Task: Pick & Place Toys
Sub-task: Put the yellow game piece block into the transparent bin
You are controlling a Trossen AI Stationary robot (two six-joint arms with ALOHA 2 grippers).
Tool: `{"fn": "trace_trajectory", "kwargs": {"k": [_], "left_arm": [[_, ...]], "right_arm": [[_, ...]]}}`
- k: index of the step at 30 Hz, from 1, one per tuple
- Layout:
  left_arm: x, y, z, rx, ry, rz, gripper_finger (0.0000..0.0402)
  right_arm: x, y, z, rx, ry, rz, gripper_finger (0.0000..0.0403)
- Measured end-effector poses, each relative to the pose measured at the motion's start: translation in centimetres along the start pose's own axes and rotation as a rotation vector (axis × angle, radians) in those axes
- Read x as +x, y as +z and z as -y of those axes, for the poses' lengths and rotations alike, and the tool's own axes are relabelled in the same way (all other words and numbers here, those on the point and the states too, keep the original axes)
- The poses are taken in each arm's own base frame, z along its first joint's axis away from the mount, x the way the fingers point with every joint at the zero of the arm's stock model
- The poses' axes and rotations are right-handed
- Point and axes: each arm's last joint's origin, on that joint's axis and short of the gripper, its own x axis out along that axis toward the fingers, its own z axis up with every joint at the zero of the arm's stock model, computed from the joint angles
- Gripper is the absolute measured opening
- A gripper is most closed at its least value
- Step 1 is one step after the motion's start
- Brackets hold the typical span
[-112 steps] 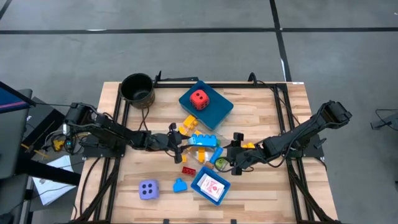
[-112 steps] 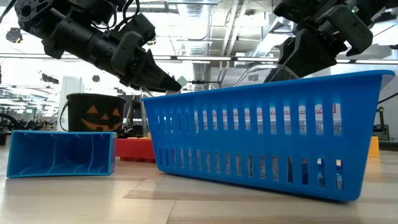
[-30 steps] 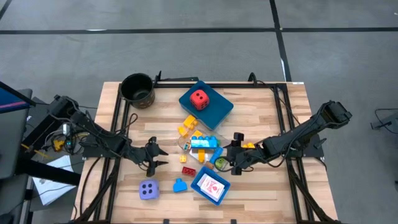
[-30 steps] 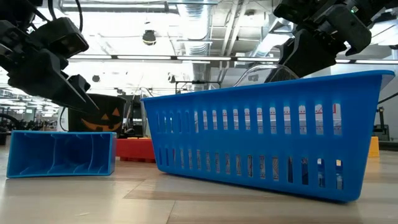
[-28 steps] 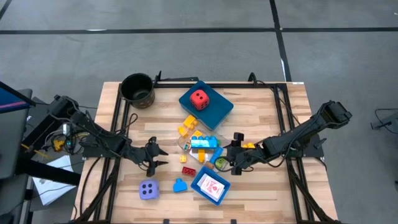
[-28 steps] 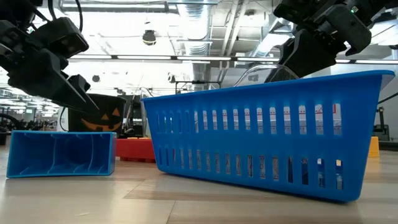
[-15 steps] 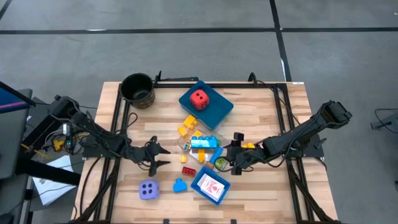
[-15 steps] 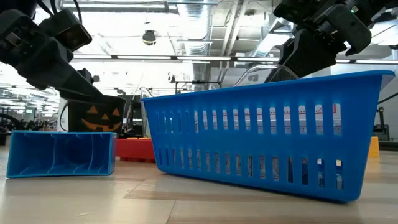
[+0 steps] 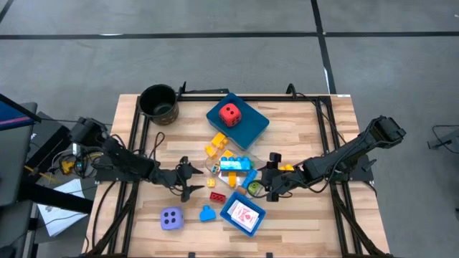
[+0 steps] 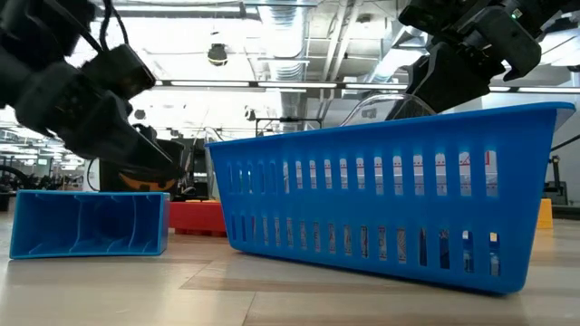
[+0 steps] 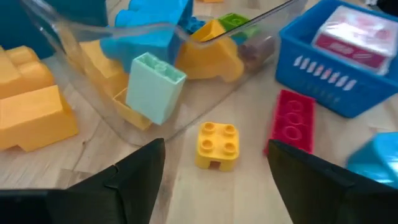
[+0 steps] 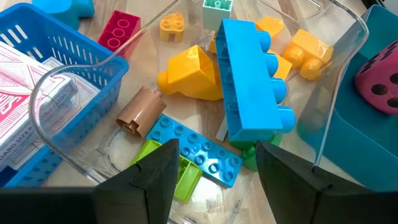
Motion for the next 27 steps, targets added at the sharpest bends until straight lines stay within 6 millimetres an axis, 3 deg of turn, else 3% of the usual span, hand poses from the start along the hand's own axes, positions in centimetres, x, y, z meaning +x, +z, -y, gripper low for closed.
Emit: {"fn": "trace_trajectory", "kwargs": {"k": [13,27], "left_arm": [[1.4,-0.8,0.0,-0.006,-0.035,0.005,0.0250],[2.5,-0.4,0.7,0.024,-0.056,0.000,0.0253]], "right_arm": [[0.0,0.0,0.0,0.000,0.000,-0.001,0.0205],[0.0,0.0,0.0,-0.001,0.000,-0.001,0.0205]]}}
